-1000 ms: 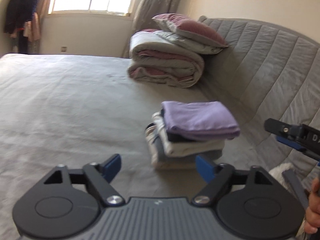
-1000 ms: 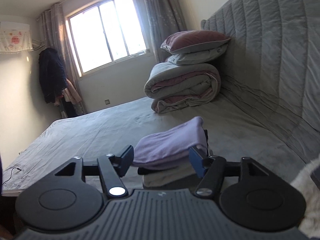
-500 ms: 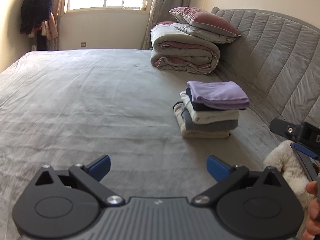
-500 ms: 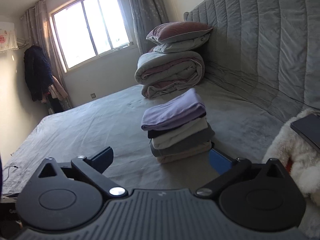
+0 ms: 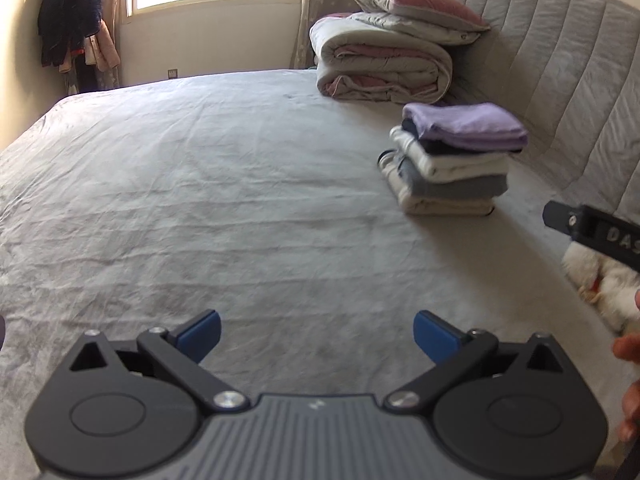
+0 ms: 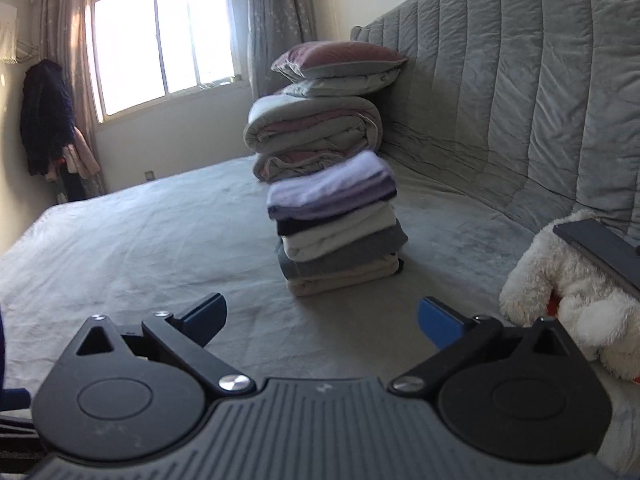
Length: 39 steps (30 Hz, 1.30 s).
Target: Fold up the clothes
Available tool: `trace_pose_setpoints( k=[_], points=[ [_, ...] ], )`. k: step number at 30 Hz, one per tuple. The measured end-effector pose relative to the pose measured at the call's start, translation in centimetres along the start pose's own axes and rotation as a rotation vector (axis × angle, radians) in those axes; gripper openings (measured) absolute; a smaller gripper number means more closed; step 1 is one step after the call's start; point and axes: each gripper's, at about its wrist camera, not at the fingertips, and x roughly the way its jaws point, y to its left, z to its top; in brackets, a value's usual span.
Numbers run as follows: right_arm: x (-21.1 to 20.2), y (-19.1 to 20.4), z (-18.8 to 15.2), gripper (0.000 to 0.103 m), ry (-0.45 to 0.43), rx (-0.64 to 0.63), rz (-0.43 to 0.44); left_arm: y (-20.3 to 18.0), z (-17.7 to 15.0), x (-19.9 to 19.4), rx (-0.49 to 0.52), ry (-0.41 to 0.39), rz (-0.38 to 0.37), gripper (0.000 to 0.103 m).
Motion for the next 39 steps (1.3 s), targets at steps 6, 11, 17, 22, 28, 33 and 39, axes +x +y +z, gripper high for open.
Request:
trace_pose_setpoints(
  k=[6,11,17,22,28,33,39],
  points=[
    [5.1,0.0,-4.6,0.103,0.079,-0.011,-0.096,1.6,-2.6,5.5,-0.027,-0.005,0.015,0.102],
    [6.2,0.6,-5.6,0.103,0.059,-0.069,-0.162,1.9,-2.7,8.1,-0.035,0.034,0.012,0.102],
    [5.8,1.0,-6.1,0.103,0.018,-0.093,-0.211,1.5,-2.7,9.5,-0.031,0.078,-0.020,0.102],
    [4.9,0.7,-5.9,0.103,-0.028,-0.086,-0.213,1.1,-2.5,8.5,-0.018,0.028,-0.028,0.102],
    [4.0,0.7,-5.8,0.103,-0.057,-0.087,-0.225,0.9,-2.1,7.6,-0.017,-0.019,-0.003,0.102],
    [3.8,0.9,-5.9,0.103,-0.062,-0.092,-0.218,0.5,-2.2,7.2,-0.010,-0.029,0.000,0.102],
    [3.9,1.1,-6.0,0.103,-0.068,-0.101,-0.223,0.3,-2.3,7.1,-0.001,-0.035,-0.004,0.102]
  ],
)
